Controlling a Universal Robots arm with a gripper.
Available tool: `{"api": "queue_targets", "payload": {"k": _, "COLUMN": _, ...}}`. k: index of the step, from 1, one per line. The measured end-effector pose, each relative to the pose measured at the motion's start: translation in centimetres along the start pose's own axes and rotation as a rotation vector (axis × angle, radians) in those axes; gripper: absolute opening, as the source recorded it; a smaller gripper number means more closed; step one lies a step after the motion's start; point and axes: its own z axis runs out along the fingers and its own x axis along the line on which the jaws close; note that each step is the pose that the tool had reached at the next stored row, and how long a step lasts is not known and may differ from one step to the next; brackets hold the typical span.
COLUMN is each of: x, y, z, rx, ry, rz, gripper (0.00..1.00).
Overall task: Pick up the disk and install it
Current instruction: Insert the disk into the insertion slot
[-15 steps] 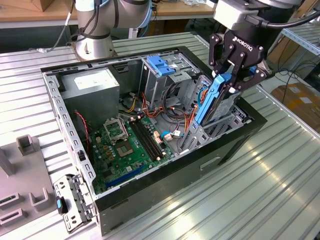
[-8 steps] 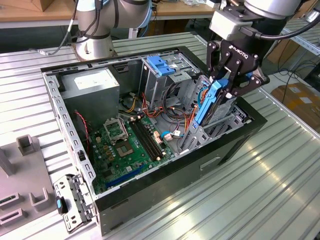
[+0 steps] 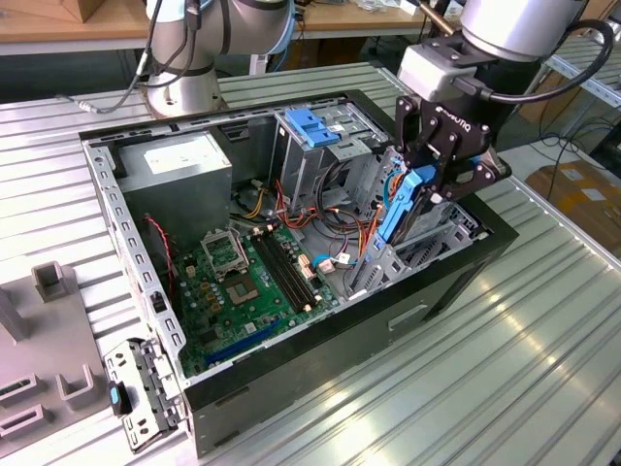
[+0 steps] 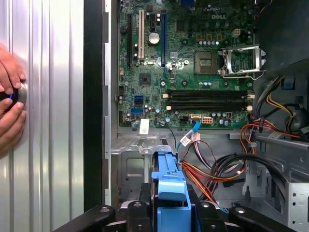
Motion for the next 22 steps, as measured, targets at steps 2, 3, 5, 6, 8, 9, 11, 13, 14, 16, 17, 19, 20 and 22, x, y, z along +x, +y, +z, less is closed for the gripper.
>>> {"api": "queue_targets", "payload": {"k": 2, "x": 0.01, "y": 0.00, "z": 0.35, "rx": 0.0001, "ry": -0.0001, "rz": 0.000, "gripper": 0.37}}
{"api": "queue_targets", "payload": {"k": 3, "x": 0.01, "y": 0.00, "z": 0.54, "rx": 0.0001, "ry": -0.0001, "rz": 0.000, "gripper": 0.37}}
{"api": "queue_targets", "payload": {"k": 5, "x": 0.04, "y": 0.01, "z": 1.00, "rx": 0.0000, "ry": -0.0002, "rz": 0.000, "gripper": 0.37}}
{"api": "queue_targets", "payload": {"k": 6, "x": 0.08, "y": 0.01, "z": 1.30, "rx": 0.0000, "ry": 0.0000, "rz": 0.000, "gripper": 0.37}}
{"api": "queue_targets", "payload": {"k": 8, "x": 0.12, "y": 0.02, "z": 1.68, "rx": 0.0000, "ry": -0.0001, "rz": 0.000, "gripper": 0.37}}
{"api": "queue_targets", "payload": {"k": 9, "x": 0.14, "y": 0.02, "z": 1.96, "rx": 0.0000, "ry": -0.0002, "rz": 0.000, "gripper": 0.37}}
{"api": "queue_targets", "payload": {"k": 11, "x": 0.17, "y": 0.03, "z": 2.31, "rx": 0.0000, "ry": 0.0001, "rz": 0.000, "gripper": 0.37}}
{"api": "queue_targets", "payload": {"k": 13, "x": 0.20, "y": 0.02, "z": 2.61, "rx": 0.0000, "ry": 0.0000, "rz": 0.000, "gripper": 0.37}}
{"api": "queue_targets", "payload": {"k": 14, "x": 0.20, "y": 0.03, "z": 2.60, "rx": 0.0000, "ry": 0.0001, "rz": 0.000, "gripper": 0.37}}
{"api": "queue_targets", "payload": {"k": 16, "x": 0.20, "y": 0.02, "z": 2.60, "rx": 0.0000, "ry": 0.0002, "rz": 0.000, "gripper": 0.37}}
{"api": "queue_targets", "payload": {"k": 17, "x": 0.20, "y": 0.03, "z": 2.61, "rx": 0.0001, "ry": 0.0002, "rz": 0.000, "gripper": 0.37}}
{"api": "queue_targets", "payload": {"k": 19, "x": 0.20, "y": 0.02, "z": 2.61, "rx": 0.0000, "ry": 0.0002, "rz": 0.000, "gripper": 0.38}}
{"api": "queue_targets", "payload": {"k": 20, "x": 0.20, "y": 0.02, "z": 2.61, "rx": 0.0000, "ry": 0.0001, "rz": 0.000, "gripper": 0.44}}
{"api": "queue_targets", "payload": {"k": 22, "x": 0.20, "y": 0.02, "z": 2.61, "rx": 0.0000, "ry": 0.0001, "rz": 0.000, "gripper": 0.44}}
